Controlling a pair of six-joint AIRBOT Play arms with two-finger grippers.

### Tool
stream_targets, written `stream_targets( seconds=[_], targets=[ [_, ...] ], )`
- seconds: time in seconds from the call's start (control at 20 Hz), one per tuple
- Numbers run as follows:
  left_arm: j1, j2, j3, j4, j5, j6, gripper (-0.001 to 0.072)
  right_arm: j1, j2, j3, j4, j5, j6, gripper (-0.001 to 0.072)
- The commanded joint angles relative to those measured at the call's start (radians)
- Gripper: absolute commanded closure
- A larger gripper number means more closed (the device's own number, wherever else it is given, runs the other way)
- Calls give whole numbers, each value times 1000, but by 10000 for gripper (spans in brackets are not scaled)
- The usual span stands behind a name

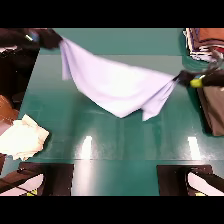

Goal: Fold the shirts.

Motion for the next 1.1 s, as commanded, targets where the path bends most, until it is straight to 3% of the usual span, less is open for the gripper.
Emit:
stream_targets(
  seconds=[0.0,0.25,0.55,0.75,0.85,1.05],
  targets=[
    [0,133,201,34,9,-7,687,-7,190,188,-64,14,-1,695],
    [0,246,381,34,19,-8,688,-7,349,328,-172,86,46,695],
    [0,249,393,35,68,-6,688,-7,451,304,-245,148,148,695],
    [0,155,294,136,51,-18,688,-7,408,148,-248,213,263,695],
    [0,65,213,237,-3,-92,687,-2,352,46,-248,235,307,696],
    [0,-187,28,267,-42,-122,686,79,179,-160,-267,99,333,696]
  ],
)
